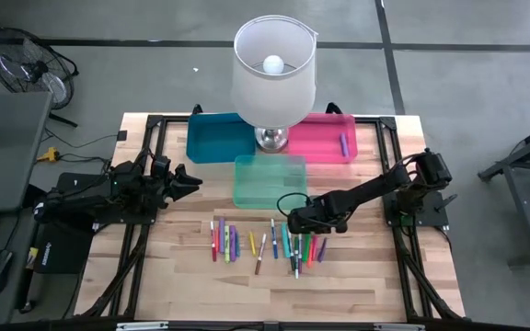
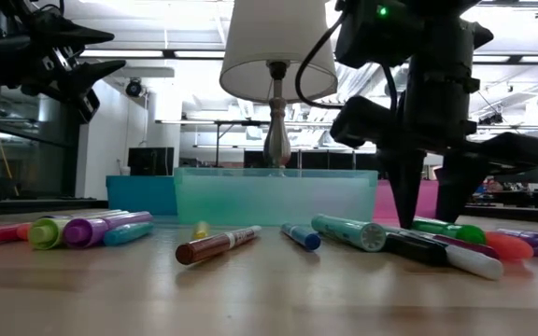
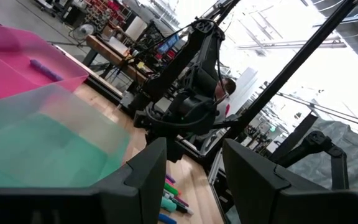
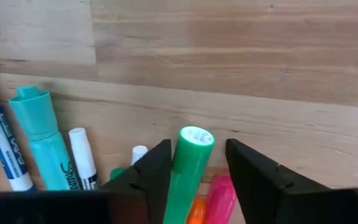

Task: Pick & Place Markers
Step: Put the green highlighter pen into the red bin

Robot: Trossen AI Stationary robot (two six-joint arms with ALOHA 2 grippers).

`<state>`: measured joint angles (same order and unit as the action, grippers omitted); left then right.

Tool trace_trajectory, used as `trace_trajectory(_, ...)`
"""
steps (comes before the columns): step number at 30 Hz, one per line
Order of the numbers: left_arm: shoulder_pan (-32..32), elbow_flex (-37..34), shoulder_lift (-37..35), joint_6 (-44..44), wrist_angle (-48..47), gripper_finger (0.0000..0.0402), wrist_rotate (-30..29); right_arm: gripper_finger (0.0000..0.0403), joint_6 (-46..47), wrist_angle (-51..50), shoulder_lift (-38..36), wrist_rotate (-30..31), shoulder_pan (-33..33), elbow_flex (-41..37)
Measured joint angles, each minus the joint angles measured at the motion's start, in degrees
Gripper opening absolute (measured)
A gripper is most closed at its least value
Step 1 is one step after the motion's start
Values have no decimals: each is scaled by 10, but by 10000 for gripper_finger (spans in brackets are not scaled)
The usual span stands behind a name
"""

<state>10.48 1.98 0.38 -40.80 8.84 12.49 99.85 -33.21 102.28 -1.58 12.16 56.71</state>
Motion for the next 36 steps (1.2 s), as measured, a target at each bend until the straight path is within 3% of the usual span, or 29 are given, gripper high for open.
trace_trajectory(9, 0, 0, 0, 0, 0, 156, 0, 65, -21, -12, 1, -7, 0, -1)
trace_trajectory(25, 0, 0, 0, 0, 0, 156, -1, 64, -60, -37, -44, -3, -24, -4)
trace_trajectory(36, 0, 0, 0, 0, 0, 156, -2, 64, -97, -126, -153, 30, -60, -3)
